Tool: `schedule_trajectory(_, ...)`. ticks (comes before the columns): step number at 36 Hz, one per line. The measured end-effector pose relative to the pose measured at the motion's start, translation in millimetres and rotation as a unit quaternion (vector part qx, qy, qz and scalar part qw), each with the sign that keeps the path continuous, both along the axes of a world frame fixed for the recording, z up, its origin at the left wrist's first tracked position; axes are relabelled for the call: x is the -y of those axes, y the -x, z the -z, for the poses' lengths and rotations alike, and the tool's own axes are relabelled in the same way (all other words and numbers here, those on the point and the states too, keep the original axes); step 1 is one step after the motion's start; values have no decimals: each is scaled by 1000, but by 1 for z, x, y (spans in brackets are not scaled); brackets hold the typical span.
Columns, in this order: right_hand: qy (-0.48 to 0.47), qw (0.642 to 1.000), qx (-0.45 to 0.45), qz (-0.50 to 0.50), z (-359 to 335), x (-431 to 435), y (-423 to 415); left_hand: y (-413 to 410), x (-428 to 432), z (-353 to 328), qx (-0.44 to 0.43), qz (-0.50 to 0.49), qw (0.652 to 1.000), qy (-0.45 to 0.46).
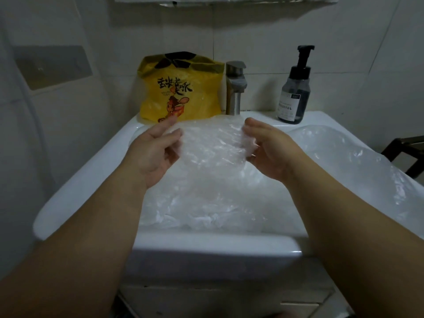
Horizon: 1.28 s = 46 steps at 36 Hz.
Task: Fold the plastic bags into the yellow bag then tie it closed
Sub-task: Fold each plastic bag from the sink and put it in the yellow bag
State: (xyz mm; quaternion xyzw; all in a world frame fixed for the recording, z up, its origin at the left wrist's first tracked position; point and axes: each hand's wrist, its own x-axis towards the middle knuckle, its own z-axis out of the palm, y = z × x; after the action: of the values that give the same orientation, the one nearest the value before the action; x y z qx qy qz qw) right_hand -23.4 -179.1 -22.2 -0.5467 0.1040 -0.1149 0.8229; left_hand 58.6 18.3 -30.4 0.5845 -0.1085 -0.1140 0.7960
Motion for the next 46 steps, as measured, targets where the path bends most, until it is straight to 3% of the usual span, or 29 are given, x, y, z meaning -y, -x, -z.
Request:
schedule_trajectory(6, 159, 986, -50, -10, 4, -4, 2, 4, 3, 8, 109, -84, 982, -132)
schedule_trajectory(9, 354, 930, -79, 57, 9, -4, 1, 4, 3, 12, 216, -162, 932, -244)
schedule_trajectory(14, 428, 895, -48, 118, 11, 2, -1, 7, 3, 14, 265, -197, 893, -305)
schedule_trajectory(16, 398, 909, -34, 120, 8, 1, -2, 4, 4, 14, 223, -180, 914, -287)
schedule_trajectory(19, 242, 961, -1, 130, 4, -1, -3, 3, 6, 9, 98, -102, 981, -129)
schedule_trajectory(21, 123, 985, 21, 118, 1, -2, -4, 5, 9, 4, 50, -52, 996, -52)
schedule_trajectory(23, 77, 991, 31, 102, 1, -3, -6, 6, 12, 2, 31, -33, 999, -20)
schedule_trajectory(25, 154, 980, 19, 126, 4, -4, -6, 7, 12, 2, 37, -63, 996, -49)
schedule_trajectory(28, 367, 913, 18, 180, 10, -2, -7, 0, 8, 8, 86, -155, 967, -183)
schedule_trajectory(30, 401, 899, 26, 176, 11, 1, -7, -3, 4, 14, 142, -213, 925, -280)
schedule_trajectory(33, 416, 897, 19, 148, 9, 3, -6, 2, 3, 13, 215, -204, 915, -274)
schedule_trajectory(35, 401, 907, 27, 126, 8, 2, -4, 8, 4, 10, 233, -147, 920, -280)
schedule_trajectory(37, 368, 923, 30, 109, 7, 0, -3, 14, 4, 10, 218, -56, 913, -341)
schedule_trajectory(40, 221, 972, 15, 84, 3, 1, -3, 20, 7, 11, 177, 69, 897, -400)
schedule_trajectory(43, 64, 995, 1, 77, -2, 5, -2, 21, 9, 11, 155, 100, 905, -382)
schedule_trajectory(46, -5, 999, -39, 31, -6, 5, 0, 21, 14, 11, 120, 117, 934, -315)
